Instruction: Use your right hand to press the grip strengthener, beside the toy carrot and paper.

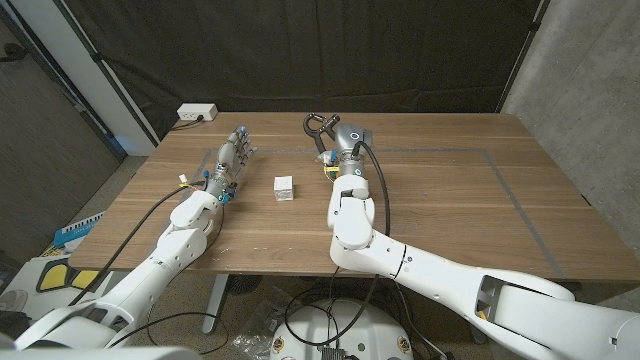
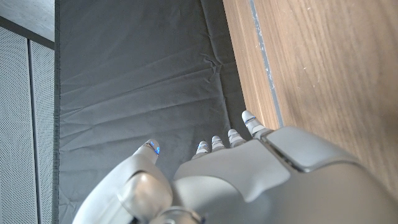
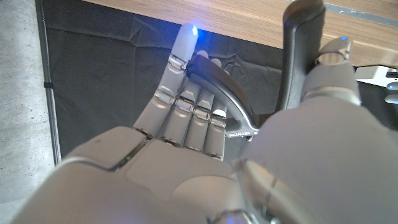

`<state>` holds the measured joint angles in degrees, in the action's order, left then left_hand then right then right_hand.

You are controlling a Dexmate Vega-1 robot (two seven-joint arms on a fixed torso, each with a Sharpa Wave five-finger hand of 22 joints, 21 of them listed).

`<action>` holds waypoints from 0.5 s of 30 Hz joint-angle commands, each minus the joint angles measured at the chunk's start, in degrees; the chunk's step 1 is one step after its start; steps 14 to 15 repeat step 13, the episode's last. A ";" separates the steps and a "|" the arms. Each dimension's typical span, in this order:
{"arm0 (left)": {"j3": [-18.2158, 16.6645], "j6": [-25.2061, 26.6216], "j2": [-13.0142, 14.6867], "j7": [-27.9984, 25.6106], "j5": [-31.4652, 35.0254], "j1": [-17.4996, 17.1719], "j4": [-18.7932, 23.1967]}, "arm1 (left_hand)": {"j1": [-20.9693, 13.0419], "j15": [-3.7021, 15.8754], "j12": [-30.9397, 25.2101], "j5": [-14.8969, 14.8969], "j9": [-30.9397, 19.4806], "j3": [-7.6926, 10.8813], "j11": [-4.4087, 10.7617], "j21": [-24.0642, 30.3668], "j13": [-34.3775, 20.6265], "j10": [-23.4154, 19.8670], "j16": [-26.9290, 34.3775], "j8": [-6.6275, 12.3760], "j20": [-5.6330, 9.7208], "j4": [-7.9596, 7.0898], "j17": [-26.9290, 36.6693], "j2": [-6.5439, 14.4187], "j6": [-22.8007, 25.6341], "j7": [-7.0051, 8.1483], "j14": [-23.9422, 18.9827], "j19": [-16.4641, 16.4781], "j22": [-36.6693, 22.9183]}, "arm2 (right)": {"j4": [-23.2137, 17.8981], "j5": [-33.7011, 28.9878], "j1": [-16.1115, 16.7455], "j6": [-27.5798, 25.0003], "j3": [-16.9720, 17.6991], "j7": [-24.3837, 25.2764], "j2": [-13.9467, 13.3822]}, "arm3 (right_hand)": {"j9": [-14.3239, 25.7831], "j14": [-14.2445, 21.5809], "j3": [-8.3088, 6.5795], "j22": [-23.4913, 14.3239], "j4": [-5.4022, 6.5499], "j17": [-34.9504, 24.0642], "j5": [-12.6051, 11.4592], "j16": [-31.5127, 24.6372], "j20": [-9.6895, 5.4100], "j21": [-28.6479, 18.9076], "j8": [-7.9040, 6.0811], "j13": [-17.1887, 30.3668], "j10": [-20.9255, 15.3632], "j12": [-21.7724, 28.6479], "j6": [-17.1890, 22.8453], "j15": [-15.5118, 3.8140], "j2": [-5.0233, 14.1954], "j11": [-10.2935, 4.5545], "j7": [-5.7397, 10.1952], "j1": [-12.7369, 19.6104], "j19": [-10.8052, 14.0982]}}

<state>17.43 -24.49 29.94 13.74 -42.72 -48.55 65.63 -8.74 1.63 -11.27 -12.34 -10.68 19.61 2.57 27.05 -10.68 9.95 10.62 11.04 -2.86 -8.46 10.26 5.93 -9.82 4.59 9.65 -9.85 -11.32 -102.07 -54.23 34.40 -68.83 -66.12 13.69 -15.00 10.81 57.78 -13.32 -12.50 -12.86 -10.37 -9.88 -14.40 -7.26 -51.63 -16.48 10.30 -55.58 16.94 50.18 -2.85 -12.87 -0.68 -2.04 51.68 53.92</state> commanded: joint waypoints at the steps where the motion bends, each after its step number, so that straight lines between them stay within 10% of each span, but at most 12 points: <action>1: 0.36 0.34 0.42 2.00 -0.09 0.96 -1.02 | 0.04 0.29 -0.23 -0.22 -0.10 -0.13 -0.23 -0.17 -0.13 1.46 0.11 0.26 -0.46 0.15 0.10 0.36 -5.40 0.30 2.28 -1.73 -0.11 | -0.90 1.91 0.15 -0.74 0.00 4.76 -1.60 | 0.07 7.54 -17.06 -0.05 3.48 -0.16 -0.29 0.03 -5.21 -0.35 0.16 0.13 -0.36 -0.16 4.10 -10.70 21.16 -0.30 3.55 21.44 1.04; 15: 2.04 4.24 0.15 4.87 -0.34 3.41 -4.95 | 0.09 0.23 -0.11 -0.25 -0.10 -0.13 -0.12 -0.28 -0.13 1.77 0.03 0.18 -0.42 0.15 0.10 0.43 -5.62 0.33 2.49 -1.87 -0.11 | 0.09 4.28 1.96 -0.35 2.04 11.44 -0.56 | 0.11 7.84 -16.81 0.28 3.76 -0.14 -0.26 0.33 -5.12 -0.61 0.69 0.14 -0.71 -0.50 4.59 -10.70 21.05 -0.49 3.90 21.42 1.12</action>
